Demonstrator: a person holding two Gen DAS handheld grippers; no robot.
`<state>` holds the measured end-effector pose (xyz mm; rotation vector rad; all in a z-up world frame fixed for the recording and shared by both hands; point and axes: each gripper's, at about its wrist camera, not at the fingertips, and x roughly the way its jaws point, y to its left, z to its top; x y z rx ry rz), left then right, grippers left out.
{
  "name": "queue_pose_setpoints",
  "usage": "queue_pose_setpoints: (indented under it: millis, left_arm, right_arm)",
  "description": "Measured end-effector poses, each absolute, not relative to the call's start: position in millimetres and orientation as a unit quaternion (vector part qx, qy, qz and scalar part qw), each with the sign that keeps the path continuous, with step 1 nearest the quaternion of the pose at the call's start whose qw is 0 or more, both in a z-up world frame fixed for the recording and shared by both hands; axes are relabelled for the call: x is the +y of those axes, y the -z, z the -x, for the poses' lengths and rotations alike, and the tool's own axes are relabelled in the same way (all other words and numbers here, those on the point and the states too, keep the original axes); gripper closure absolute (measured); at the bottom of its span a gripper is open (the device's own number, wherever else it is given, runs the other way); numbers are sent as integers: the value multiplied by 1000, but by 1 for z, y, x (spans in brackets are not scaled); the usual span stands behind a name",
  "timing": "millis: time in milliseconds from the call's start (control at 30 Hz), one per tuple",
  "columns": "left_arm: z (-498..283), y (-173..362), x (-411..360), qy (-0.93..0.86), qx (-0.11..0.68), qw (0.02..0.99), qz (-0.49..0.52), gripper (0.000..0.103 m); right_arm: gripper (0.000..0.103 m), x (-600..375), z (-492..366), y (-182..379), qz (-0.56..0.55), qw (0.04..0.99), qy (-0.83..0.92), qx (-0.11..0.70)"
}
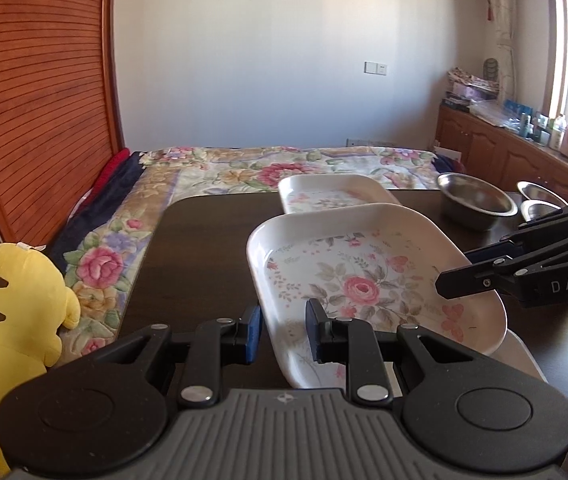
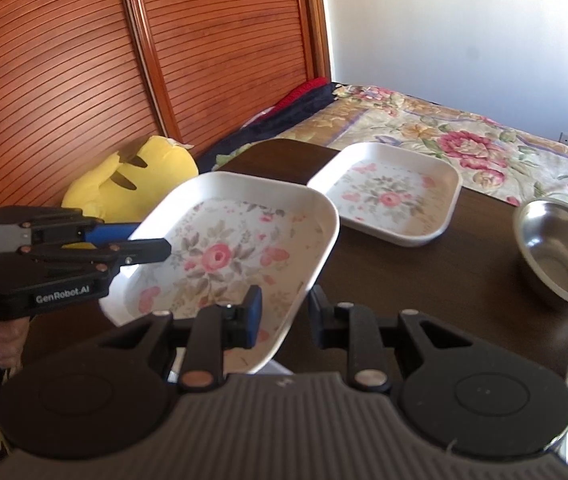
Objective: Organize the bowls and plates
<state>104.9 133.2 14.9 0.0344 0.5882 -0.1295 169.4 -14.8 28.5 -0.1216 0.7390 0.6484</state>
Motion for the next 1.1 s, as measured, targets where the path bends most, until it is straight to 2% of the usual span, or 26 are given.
queue_pose_setpoints:
  millis: [433,1100]
  left_arm:
    - [-65,-17,96,88,292,952,-37,79]
    - [-32,-5,82,95,304,947,-34,79]
  right_arm:
    - [76,-46,-132,-26,64,888,-291,350]
    - [76,-63,-86,-18,61,888,-297,346]
